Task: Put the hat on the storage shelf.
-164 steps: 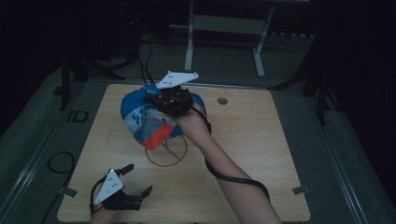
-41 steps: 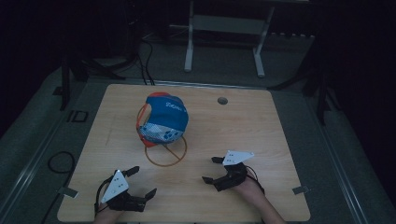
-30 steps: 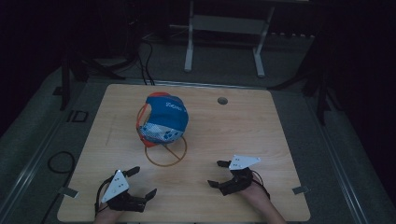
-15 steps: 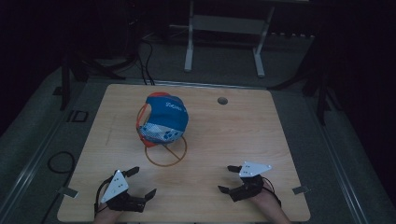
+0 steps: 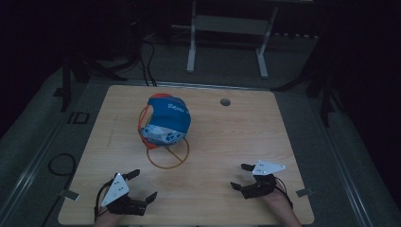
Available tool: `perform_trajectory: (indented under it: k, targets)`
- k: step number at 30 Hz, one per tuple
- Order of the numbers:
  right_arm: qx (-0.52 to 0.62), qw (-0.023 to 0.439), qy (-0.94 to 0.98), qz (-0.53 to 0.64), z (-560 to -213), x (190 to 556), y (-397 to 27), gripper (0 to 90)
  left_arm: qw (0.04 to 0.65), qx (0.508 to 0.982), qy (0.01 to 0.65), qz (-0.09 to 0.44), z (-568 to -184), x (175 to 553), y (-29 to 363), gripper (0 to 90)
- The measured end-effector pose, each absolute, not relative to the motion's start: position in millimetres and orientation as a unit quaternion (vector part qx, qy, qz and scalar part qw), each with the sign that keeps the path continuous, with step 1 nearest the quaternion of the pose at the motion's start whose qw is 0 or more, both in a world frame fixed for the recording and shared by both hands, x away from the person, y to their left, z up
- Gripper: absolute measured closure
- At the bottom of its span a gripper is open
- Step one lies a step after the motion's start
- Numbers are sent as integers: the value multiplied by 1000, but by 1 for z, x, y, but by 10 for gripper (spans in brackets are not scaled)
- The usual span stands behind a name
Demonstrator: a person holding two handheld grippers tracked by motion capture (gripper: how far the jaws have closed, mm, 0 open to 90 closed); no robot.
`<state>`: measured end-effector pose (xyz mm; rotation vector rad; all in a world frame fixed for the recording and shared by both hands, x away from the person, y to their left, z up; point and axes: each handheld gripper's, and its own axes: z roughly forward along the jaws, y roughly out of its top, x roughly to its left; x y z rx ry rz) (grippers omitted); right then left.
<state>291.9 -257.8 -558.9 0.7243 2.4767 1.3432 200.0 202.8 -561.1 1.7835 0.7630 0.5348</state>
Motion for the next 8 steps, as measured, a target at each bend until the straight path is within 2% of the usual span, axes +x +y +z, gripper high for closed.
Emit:
perform_trajectory:
  k: [8]
  targets:
    - [261, 126, 840, 459, -559, 296, -265, 139, 537, 748, 320, 224, -561, 200, 204, 17]
